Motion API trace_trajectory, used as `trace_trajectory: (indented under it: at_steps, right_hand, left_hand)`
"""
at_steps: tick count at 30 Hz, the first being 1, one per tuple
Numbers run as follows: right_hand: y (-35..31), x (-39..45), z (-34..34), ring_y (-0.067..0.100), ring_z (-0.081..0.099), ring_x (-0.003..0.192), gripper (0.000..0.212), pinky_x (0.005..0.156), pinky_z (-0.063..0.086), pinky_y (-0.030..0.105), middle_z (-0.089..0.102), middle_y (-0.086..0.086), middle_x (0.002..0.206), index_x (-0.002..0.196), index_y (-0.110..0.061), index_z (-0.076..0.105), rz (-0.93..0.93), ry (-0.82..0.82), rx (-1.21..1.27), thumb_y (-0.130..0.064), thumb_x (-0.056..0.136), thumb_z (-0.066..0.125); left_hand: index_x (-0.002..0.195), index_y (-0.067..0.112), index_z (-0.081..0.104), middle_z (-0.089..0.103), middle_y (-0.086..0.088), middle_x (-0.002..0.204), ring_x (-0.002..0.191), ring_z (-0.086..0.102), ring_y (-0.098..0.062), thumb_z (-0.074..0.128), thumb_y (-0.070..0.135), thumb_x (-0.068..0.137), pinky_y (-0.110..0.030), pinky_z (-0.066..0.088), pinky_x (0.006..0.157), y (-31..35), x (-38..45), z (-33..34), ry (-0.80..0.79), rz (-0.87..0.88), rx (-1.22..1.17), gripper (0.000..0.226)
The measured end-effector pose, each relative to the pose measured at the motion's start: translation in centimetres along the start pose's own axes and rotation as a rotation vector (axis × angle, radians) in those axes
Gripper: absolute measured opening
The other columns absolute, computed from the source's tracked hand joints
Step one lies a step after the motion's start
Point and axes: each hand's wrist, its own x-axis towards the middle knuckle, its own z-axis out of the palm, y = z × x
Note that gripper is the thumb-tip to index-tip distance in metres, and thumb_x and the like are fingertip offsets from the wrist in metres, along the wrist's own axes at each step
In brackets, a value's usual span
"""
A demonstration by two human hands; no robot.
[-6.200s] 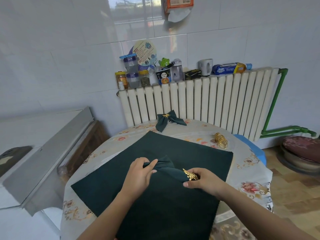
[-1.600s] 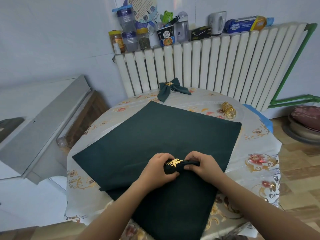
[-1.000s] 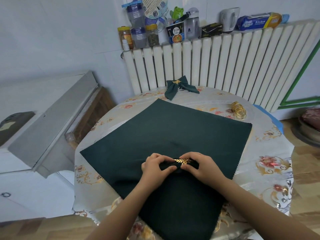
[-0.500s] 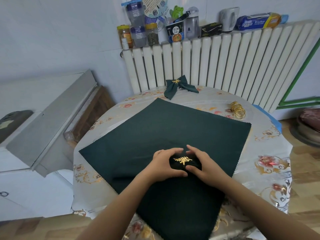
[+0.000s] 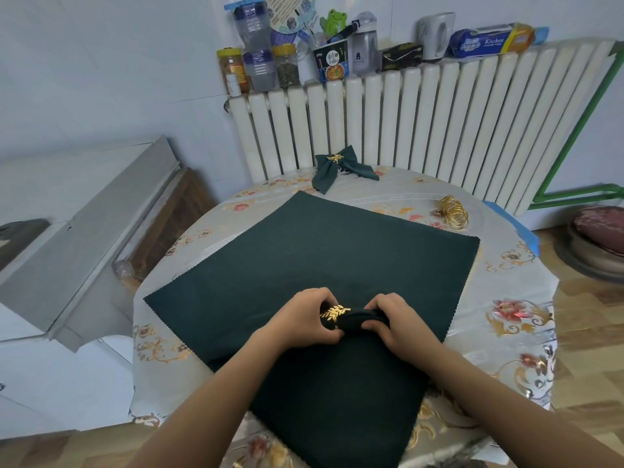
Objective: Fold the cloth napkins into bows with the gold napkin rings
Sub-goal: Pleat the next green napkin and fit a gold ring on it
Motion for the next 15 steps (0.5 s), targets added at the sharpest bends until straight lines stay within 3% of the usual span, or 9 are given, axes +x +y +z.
trace_trajectory:
  at_steps: [4,9,12,15]
  right_hand:
    - [0.0,0.0,0.1,0.006,0.044,0.090,0.019,0.075,0.032,0.006,0.049,-0.005,0.096,0.089,-0.030,0.047,0.002,0.006,-0.005,-0.024,0.087,0.064]
    - [-0.1,-0.1,-0.1,0.007,0.045,0.096,0.017,0.086,0.037,0.022,0.054,-0.010,0.099,0.099,-0.028,0.054,-0.064,0.016,-0.095,-0.033,0.086,0.064]
    - [-0.5,-0.2,-0.2,0.007,0.043,0.113,0.047,0.099,0.029,0.024,0.054,-0.014,0.118,0.122,-0.027,0.054,-0.169,0.052,-0.233,-0.053,0.084,0.054]
    - [-2.4,0.4,0.1,0.009,0.043,0.120,0.055,0.100,0.024,0.027,0.054,-0.015,0.129,0.130,-0.033,0.052,-0.256,0.068,-0.262,-0.060,0.084,0.037]
  left_hand:
    - [0.102,0.028,0.057,0.057,0.014,0.100,0.097,0.051,-0.004,0.077,0.034,0.070,-0.018,0.042,0.080,-0.6,-0.2,-0.5,-0.015,-0.016,0.005,0.038]
    - [0.136,0.032,0.043,0.046,0.015,0.132,0.128,0.031,-0.003,0.074,0.053,0.071,-0.026,0.029,0.108,-1.7,-1.1,-0.8,0.017,-0.056,-0.022,0.075]
    - [0.137,0.026,0.045,0.043,0.011,0.137,0.130,0.032,-0.005,0.070,0.048,0.079,-0.021,0.026,0.109,-2.6,-2.2,-1.0,0.016,-0.049,0.023,0.067]
    - [0.135,0.023,0.046,0.045,0.013,0.134,0.127,0.036,-0.002,0.067,0.041,0.084,-0.017,0.026,0.105,-2.2,-2.8,-0.4,0.043,-0.038,-0.041,0.058]
